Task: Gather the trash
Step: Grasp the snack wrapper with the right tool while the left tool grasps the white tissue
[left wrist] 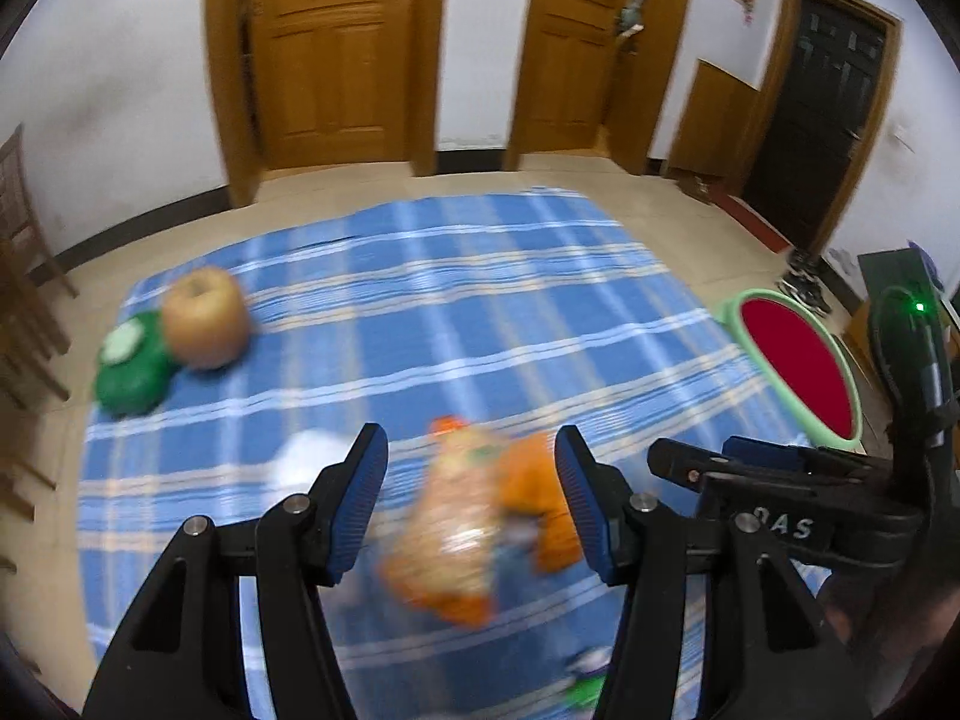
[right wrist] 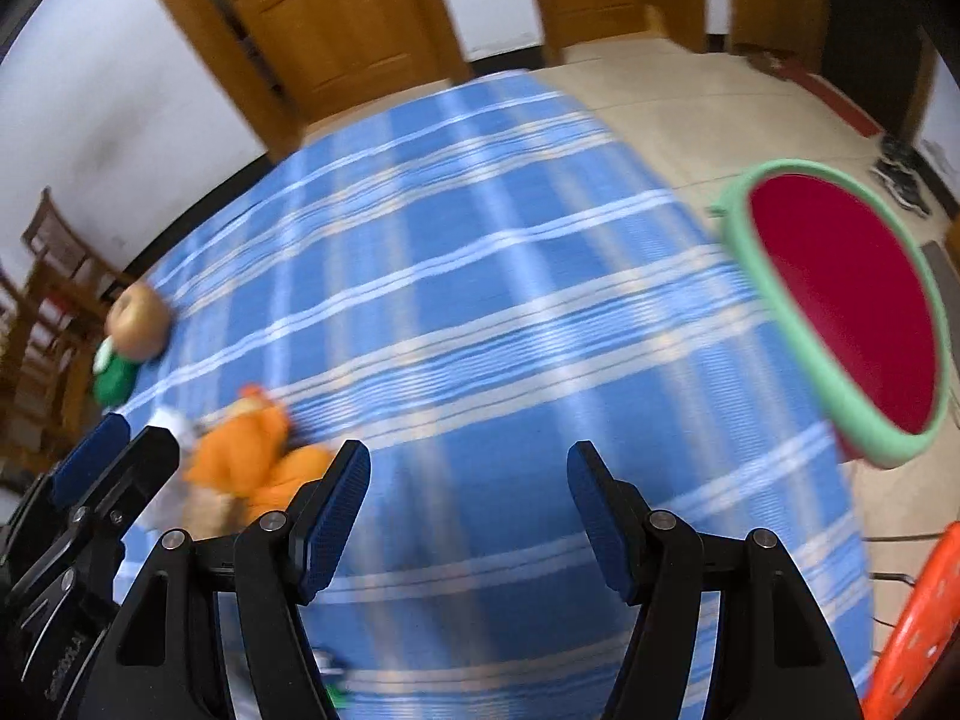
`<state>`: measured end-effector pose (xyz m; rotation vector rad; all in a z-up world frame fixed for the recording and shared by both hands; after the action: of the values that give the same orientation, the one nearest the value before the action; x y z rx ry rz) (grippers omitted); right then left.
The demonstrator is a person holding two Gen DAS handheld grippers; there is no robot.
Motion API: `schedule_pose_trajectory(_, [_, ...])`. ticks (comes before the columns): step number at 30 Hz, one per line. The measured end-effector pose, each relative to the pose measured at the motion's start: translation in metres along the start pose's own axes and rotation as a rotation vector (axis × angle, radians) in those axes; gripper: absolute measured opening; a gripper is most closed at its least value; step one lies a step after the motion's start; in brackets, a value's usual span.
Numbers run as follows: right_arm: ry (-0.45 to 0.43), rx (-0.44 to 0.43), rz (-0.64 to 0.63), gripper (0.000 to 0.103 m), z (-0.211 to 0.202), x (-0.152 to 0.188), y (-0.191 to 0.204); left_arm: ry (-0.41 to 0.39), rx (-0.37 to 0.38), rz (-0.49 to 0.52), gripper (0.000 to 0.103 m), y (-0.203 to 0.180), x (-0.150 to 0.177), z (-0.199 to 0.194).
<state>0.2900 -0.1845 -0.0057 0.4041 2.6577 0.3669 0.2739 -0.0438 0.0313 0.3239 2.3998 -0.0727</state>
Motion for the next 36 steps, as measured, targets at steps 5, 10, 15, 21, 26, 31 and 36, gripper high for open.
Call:
schedule_pose_trajectory(5, [0.038,-0.033,-0.047,0.070,0.011,0.017,0.042,0.012,-0.036,-0.051,0.058,0.047,0.020,-0.010])
schedule_pose_trajectory(10, [0.051,0.022,-0.071,0.070,0.023,0.028,0.063,0.030,-0.012,-0.096,0.058,0.071,0.036,-0.007])
schedule_pose_trajectory(15, [0.077,0.036,-0.010,0.040,0.034,0.029,0.059,0.048,0.050,-0.105,0.057,0.068,0.039,0.007])
schedule_pose_trajectory(21, [0.042,-0.018,0.001,0.023,0.021,0.022,0.057,0.066,0.127,-0.151,0.023,0.067,0.045,0.027])
schedule_pose_trajectory(26, [0.040,-0.046,-0.015,0.023,0.013,0.017,0.062,0.055,0.126,-0.126,0.011,0.060,0.043,0.023])
schedule_pose_trajectory(31, [0.059,-0.062,-0.038,0.029,0.013,0.018,0.066,0.035,0.115,-0.119,0.011,0.057,0.043,0.014])
schedule_pose_trajectory(36, [0.081,-0.111,-0.036,0.023,0.019,0.022,0.066,0.027,0.111,-0.117,0.011,0.055,0.045,0.006])
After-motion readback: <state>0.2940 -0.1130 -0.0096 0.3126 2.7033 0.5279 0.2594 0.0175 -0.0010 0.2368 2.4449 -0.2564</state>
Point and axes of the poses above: each gripper's, at about its wrist camera, not at the fingertips, and z roughly the way its jaws point, y to its left, x to its underside, the point moved 2 cm from there along z, roughly the way its jaws point, and after that the axes turned 12 degrees about z, right-handed, at the moved point
